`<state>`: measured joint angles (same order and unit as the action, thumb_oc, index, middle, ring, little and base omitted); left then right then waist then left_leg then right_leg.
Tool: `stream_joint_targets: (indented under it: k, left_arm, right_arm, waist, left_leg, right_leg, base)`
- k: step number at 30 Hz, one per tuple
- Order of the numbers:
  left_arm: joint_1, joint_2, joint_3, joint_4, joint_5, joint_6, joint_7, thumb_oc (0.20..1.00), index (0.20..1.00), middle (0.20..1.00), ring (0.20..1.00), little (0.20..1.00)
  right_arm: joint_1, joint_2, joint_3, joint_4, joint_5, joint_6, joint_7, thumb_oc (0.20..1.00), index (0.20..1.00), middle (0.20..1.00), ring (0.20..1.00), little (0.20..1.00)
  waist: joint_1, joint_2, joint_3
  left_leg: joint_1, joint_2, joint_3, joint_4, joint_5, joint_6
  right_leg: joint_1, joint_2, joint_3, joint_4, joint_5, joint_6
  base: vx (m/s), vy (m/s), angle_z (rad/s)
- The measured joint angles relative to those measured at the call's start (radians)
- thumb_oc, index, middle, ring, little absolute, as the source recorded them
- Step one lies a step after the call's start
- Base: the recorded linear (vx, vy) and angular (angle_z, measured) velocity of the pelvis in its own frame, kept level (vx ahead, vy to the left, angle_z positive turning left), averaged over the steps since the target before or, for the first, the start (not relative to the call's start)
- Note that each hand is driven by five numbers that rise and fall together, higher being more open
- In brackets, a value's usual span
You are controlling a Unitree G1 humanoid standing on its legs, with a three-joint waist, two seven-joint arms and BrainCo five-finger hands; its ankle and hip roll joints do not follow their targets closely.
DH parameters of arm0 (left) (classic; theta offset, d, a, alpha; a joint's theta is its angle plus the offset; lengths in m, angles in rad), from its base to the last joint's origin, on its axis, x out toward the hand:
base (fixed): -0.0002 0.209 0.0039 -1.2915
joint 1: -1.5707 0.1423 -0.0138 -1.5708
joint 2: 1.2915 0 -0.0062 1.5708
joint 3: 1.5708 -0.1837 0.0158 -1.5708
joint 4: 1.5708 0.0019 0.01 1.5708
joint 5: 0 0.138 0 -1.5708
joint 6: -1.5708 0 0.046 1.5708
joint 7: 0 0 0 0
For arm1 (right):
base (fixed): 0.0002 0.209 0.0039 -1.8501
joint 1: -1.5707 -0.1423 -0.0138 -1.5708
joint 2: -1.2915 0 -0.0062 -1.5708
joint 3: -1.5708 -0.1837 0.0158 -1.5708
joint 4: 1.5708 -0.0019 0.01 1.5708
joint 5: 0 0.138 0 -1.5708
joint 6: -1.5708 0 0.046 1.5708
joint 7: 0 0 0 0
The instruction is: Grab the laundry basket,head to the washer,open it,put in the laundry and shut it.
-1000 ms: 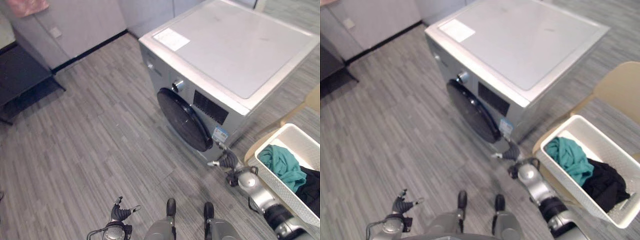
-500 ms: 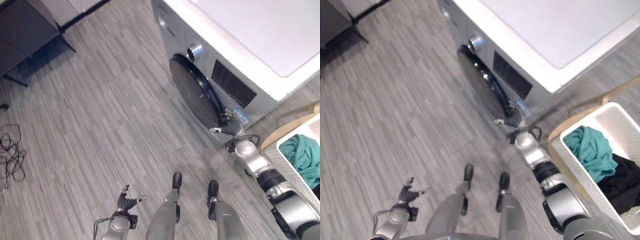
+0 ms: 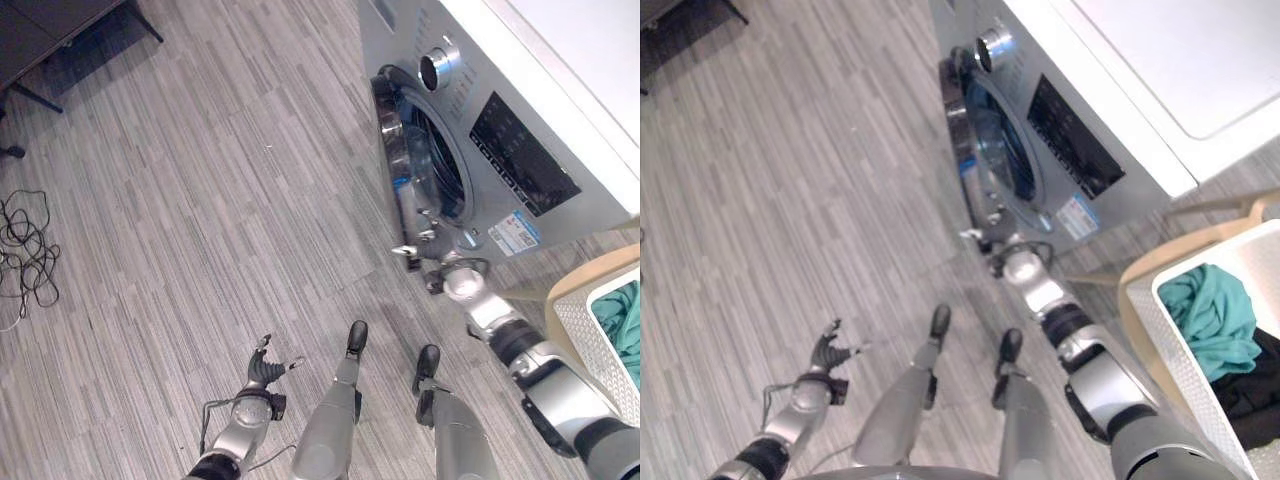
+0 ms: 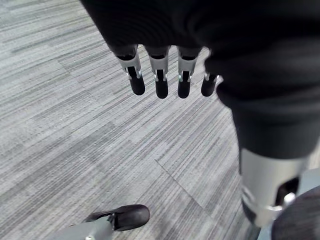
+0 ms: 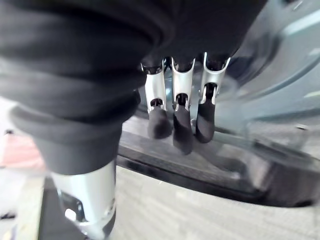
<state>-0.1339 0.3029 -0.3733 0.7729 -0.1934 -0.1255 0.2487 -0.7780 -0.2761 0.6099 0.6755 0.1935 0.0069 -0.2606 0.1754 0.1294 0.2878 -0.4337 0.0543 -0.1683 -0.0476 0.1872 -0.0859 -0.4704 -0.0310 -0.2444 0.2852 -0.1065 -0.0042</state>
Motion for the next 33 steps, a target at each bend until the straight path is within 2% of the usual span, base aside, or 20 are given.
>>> stream_joint_targets:
  k: [2,4,5,6,8,10,12,13,15,16,17,19,20,23,26,29,30,31,33]
  left_arm:
    - [-0.051,0.000,-0.020,0.038,0.000,0.000,0.004,1.000,1.000,1.000,1.000,1.000]
    - [-0.072,0.000,-0.020,0.056,-0.001,-0.005,0.020,1.000,1.000,1.000,1.000,1.000]
    - [-0.084,-0.007,-0.020,0.059,-0.001,-0.005,0.024,1.000,1.000,1.000,1.000,1.000]
    - [-0.084,-0.009,-0.022,0.051,-0.001,-0.006,0.028,1.000,1.000,1.000,1.000,1.000]
    - [-0.084,-0.003,-0.019,0.048,-0.001,-0.009,0.033,1.000,1.000,1.000,1.000,1.000]
    - [-0.075,0.011,-0.013,0.032,-0.001,-0.008,0.035,1.000,1.000,1.000,1.000,1.000]
    - [-0.061,0.027,-0.013,0.015,-0.001,-0.004,0.036,1.000,1.000,1.000,1.000,1.000]
    - [-0.052,0.033,-0.014,0.005,-0.002,-0.004,0.037,1.000,1.000,1.000,1.000,1.000]
    - [-0.032,0.047,-0.011,-0.033,-0.002,0.000,0.041,1.000,1.000,1.000,1.000,1.000]
    - [-0.030,0.049,-0.009,-0.043,-0.002,0.001,0.042,1.000,1.000,1.000,1.000,1.000]
    - [-0.015,0.059,-0.002,-0.075,-0.002,0.002,0.049,1.000,1.000,1.000,1.000,1.000]
    - [-0.009,0.066,0.005,-0.091,-0.002,0.005,0.057,1.000,1.000,1.000,1.000,1.000]
    - [-0.032,0.062,0.009,-0.098,0.000,0.005,0.062,1.000,1.000,1.000,1.000,1.000]
    - [-0.142,0.068,0.012,-0.102,0.005,0.014,0.094,1.000,1.000,1.000,1.000,1.000]
    - [-0.314,0.075,0.029,-0.032,0.010,0.018,0.110,1.000,1.000,1.000,1.000,1.000]
    - [-0.465,0.113,0.066,0.088,0.012,0.026,0.125,1.000,1.000,1.000,1.000,1.000]
    - [-0.516,0.133,0.066,0.136,0.019,0.025,0.128,1.000,1.000,1.000,1.000,1.000]
    - [-0.583,0.196,0.068,0.214,0.022,0.038,0.129,1.000,1.000,1.000,1.000,1.000]
    - [-0.617,0.258,0.098,0.270,0.044,0.047,0.141,1.000,1.000,1.000,1.000,1.000]
  right_arm:
    - [-0.043,0.065,0.038,-0.022,0.054,0.019,0.002,1.000,1.000,1.000,1.000,1.000]
    - [-0.075,0.127,0.102,-0.102,0.067,-0.015,0.059,1.000,1.000,1.000,1.000,1.000]
    - [-0.097,0.166,0.139,-0.178,0.084,-0.033,0.076,1.000,1.000,1.000,1.000,1.000]
    - [-0.120,0.197,0.158,-0.213,0.084,-0.068,0.089,1.000,1.000,1.000,1.000,1.000]
    - [-0.188,0.274,0.184,-0.235,0.061,-0.126,0.111,1.000,1.000,1.000,1.000,1.000]
    - [-0.200,0.262,0.180,-0.226,0.024,-0.146,0.109,1.000,1.000,1.000,1.000,1.000]
    - [-0.176,0.207,0.166,-0.167,0.001,-0.140,0.102,1.000,1.000,1.000,1.000,1.000]
    - [-0.162,0.193,0.152,-0.120,0.001,-0.128,0.098,1.000,1.000,1.000,1.000,1.000]
    - [-0.111,0.095,0.128,-0.061,-0.018,-0.074,0.088,1.000,1.000,1.000,1.000,1.000]
    - [-0.080,0.059,0.109,-0.065,-0.019,-0.071,0.088,1.000,1.000,1.000,1.000,1.000]
    - [-0.010,0.019,0.072,-0.088,-0.020,-0.067,0.089,1.000,1.000,1.000,1.000,1.000]
    - [0.077,-0.021,0.043,-0.125,-0.021,-0.050,0.091,1.000,1.000,1.000,1.000,1.000]
    - [0.176,-0.066,0.029,-0.208,-0.030,-0.045,0.095,1.000,1.000,1.000,1.000,1.000]
    - [0.357,-0.107,-0.031,-0.361,-0.037,-0.077,0.124,1.000,1.000,1.000,1.000,1.000]
    - [0.474,-0.134,-0.044,-0.348,-0.039,-0.090,0.147,1.000,1.000,1.000,1.000,1.000]
    - [0.539,-0.172,-0.039,-0.327,-0.039,-0.087,0.169,1.000,1.000,1.000,1.000,1.000]
    - [0.570,-0.187,-0.047,-0.327,-0.041,-0.087,0.180,1.000,1.000,1.000,1.000,1.000]
    - [0.601,-0.215,-0.058,-0.356,-0.043,-0.095,0.180,1.000,1.000,1.000,1.000,1.000]
    - [0.627,-0.252,-0.067,-0.387,-0.065,-0.101,0.180,1.000,1.000,1.000,1.000,1.000]
  waist:
    - [0.024,0.000,0.000]
    - [0.039,0.003,0.001]
    - [0.071,0.006,0.000]
    - [0.075,0.013,-0.001]
    - [0.116,0.022,-0.003]
    - [0.122,0.023,-0.004]
    - [0.123,0.014,-0.007]
    - [0.127,0.010,-0.008]
    - [0.127,-0.011,-0.008]
    - [0.122,-0.017,-0.006]
    - [0.106,-0.042,-0.007]
    - [0.060,-0.070,-0.008]
    - [0.009,-0.092,-0.005]
    - [-0.072,-0.131,0.004]
    - [-0.178,-0.140,0.007]
    - [-0.228,-0.145,0.020]
    - [-0.255,-0.142,0.023]
    - [-0.287,-0.139,0.027]
    - [-0.308,-0.135,0.030]
  left_leg:
    - [-0.002,0.004,-0.020,0.011,-0.005,-0.007]
    - [-0.001,0.004,-0.051,0.014,-0.008,-0.016]
    - [-0.002,0.003,-0.069,0.019,-0.011,-0.020]
    - [0.000,0.003,-0.089,0.017,-0.009,-0.023]
    - [0.003,-0.006,-0.129,0.010,-0.020,-0.035]
    - [0.001,-0.011,-0.117,0.010,-0.018,-0.024]
    - [0.002,-0.026,-0.114,0.010,-0.007,-0.015]
    - [0.002,-0.036,-0.112,0.010,-0.002,-0.012]
    - [0.001,-0.049,-0.078,-0.006,0.012,0.003]
    - [0.001,-0.051,-0.067,-0.010,0.018,0.005]
    - [0.001,-0.054,-0.038,-0.015,0.019,0.006]
    - [0.005,-0.055,0.000,-0.019,0.020,0.007]
    - [0.019,-0.051,0.044,-0.026,0.020,0.007]
    - [0.020,-0.045,0.140,-0.031,0.018,0.008]
    - [0.020,-0.034,0.199,-0.032,0.006,0.019]
    - [0.014,-0.028,0.264,-0.033,-0.003,0.035]
    - [0.013,-0.020,0.286,-0.033,-0.003,0.035]
    - [0.010,-0.014,0.311,-0.033,-0.006,0.040]
    - [0.004,-0.001,0.337,-0.033,-0.011,0.044]
  right_leg:
    - [0.021,0.007,-0.024,-0.017,0.001,-0.002]
    - [0.041,0.008,-0.051,-0.018,-0.005,-0.017]
    - [0.051,0.009,-0.068,-0.022,-0.009,-0.020]
    - [0.060,0.007,-0.085,-0.021,-0.015,-0.027]
    - [0.075,-0.008,-0.108,0.012,-0.047,-0.032]
    - [0.078,-0.025,-0.108,0.051,-0.076,-0.028]
    - [0.071,-0.052,-0.104,0.089,-0.107,-0.012]
    - [0.066,-0.064,-0.097,0.102,-0.116,-0.008]
    - [0.037,-0.081,-0.065,0.112,-0.118,0.007]
    - [0.035,-0.082,-0.054,0.110,-0.113,0.015]
    - [0.023,-0.085,-0.026,0.102,-0.106,0.026]
    - [0.017,-0.085,0.009,0.079,-0.092,0.048]
    - [0.020,-0.076,0.039,0.046,-0.071,0.072]
    - [-0.006,-0.069,0.123,0.013,-0.035,0.084]
    - [-0.028,-0.049,0.177,-0.030,0.004,0.095]
    - [-0.057,-0.037,0.231,-0.050,0.048,0.101]
    - [-0.060,-0.029,0.250,-0.075,0.068,0.102]
    - [-0.062,-0.018,0.266,-0.104,0.092,0.103]
    - [-0.065,-0.004,0.285,-0.138,0.116,0.102]
  base:
    - [0.03,-0.080,0.27]
    - [0.07,-0.104,0.42]
    - [0.05,-0.061,0.45]
    - [0.04,-0.044,0.66]
    - [0.04,-0.014,0.77]
    - [-0.01,0.020,0.72]
    - [-0.02,0.004,0.53]
    - [-0.02,0.013,0.14]
    - [-0.03,0.030,-0.21]
    - [-0.03,0.078,-0.42]
    - [-0.02,0.065,-0.46]
    - [-0.04,0.083,-0.61]
    - [-0.05,0.112,-0.68]
    - [-0.03,0.087,-0.85]
    - [-0.02,0.090,-0.73]
    - [0.00,0.062,-0.79]
    - [0.00,0.033,-0.70]
    - [0.01,0.026,-0.65]
    - [0.01,0.028,-0.54]
